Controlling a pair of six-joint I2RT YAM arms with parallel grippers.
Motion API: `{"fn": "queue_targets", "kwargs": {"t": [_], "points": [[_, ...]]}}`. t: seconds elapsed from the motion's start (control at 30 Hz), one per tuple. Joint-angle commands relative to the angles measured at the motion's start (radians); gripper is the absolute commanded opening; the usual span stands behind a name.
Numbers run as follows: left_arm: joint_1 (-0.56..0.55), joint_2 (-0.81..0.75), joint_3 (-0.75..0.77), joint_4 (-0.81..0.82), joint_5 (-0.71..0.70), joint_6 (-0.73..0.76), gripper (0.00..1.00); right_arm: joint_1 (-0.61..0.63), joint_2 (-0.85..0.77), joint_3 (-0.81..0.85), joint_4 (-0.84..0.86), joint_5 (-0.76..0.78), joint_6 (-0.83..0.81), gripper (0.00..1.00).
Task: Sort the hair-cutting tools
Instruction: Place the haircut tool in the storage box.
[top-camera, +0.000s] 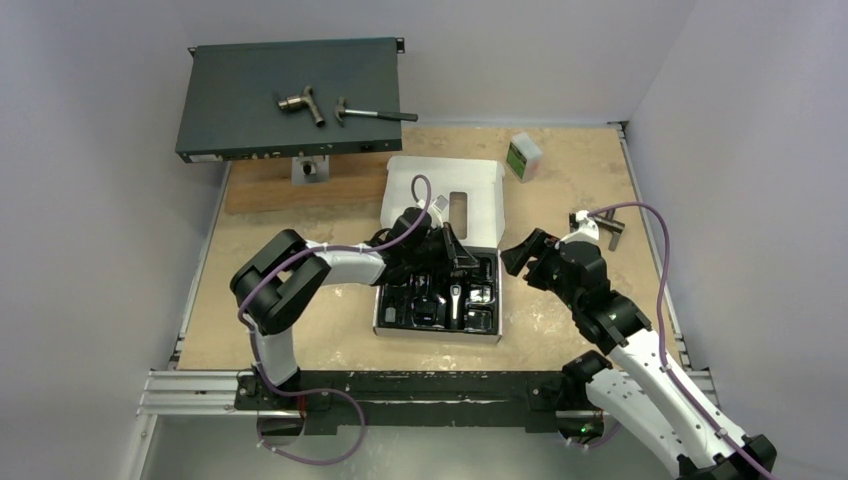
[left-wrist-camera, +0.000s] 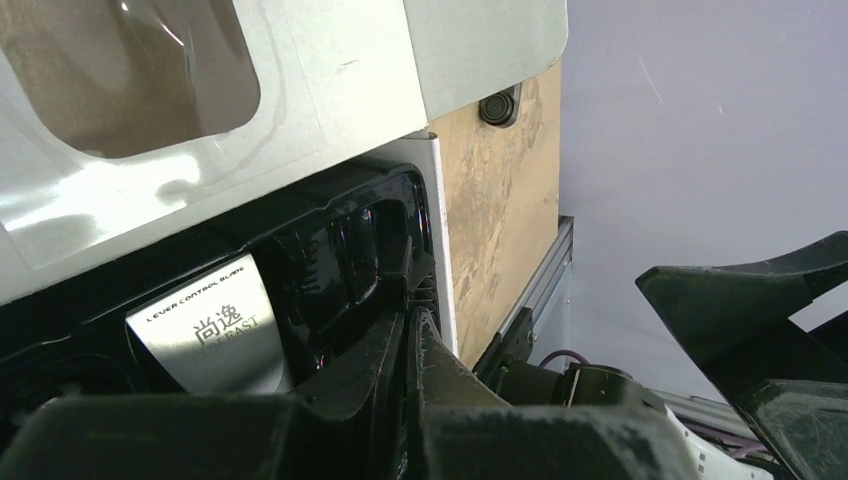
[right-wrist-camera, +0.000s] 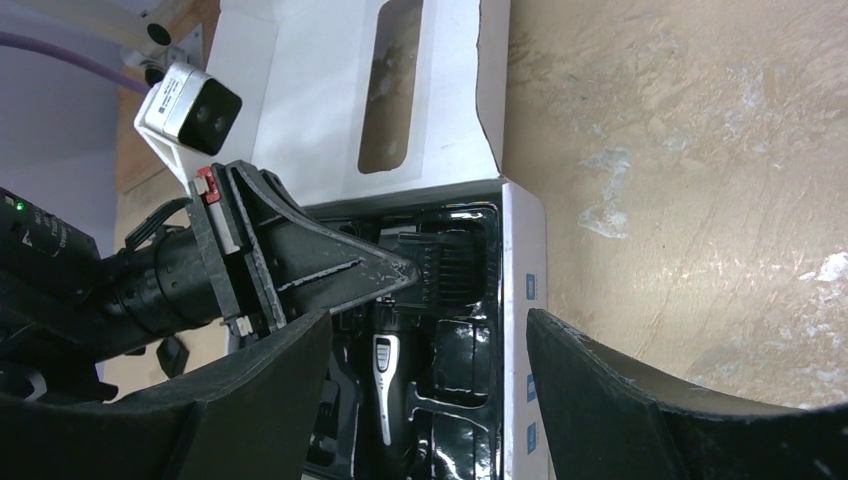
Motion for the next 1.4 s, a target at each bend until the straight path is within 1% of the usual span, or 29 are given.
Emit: {"fn": "queue_targets", "kwargs": {"t": [0.0,0.13,0.27,0.43,0.7,0.73,0.9,1.0,1.07,1.17,1.37], "points": [[0.004,0.027,0.035,-0.012,-0.022,0.033,0.00,-0.005,0.000,0.019,0.023,0.019,-0.010,0.72],[0.004,0.029,0.032,0.000,-0.043,0.028,0.00,-0.006,0.005,0.016,0.028,0.016,-0.009,0.72],[0.012,0.025,0.009,0.063,-0.058,-0.004,0.00,-0.006,0.005,0.013,0.030,0.016,-0.010,0.72],[0.014,0.030,-0.005,0.092,-0.084,-0.025,0.00,-0.005,0.004,0.010,0.034,0.018,-0.012,0.72],[0.008,0.072,0.000,0.117,-0.052,-0.052,0.00,-0.006,0.012,0.010,0.043,0.014,-0.012,0.72],[0.006,0.071,0.001,0.112,-0.051,-0.052,0.02,-0.006,0.012,0.009,0.043,0.012,-0.012,0.72],[0.006,0.050,0.000,0.051,-0.058,-0.027,0.28,-0.006,0.014,0.008,0.045,0.004,-0.008,0.72],[0.006,0.031,0.013,-0.017,-0.071,-0.001,0.39,-0.005,0.011,0.006,0.048,0.002,-0.005,0.72],[0.006,0.020,0.024,-0.065,-0.080,0.015,0.43,-0.006,0.008,0.004,0.048,-0.001,-0.002,0.72],[0.006,-0.006,0.038,-0.150,-0.109,0.045,0.46,-0.006,0.006,0.003,0.046,-0.003,-0.001,0.72],[0.006,-0.076,0.067,-0.350,-0.188,0.114,0.48,-0.006,0.003,0.002,0.046,-0.003,-0.002,0.72]]}}
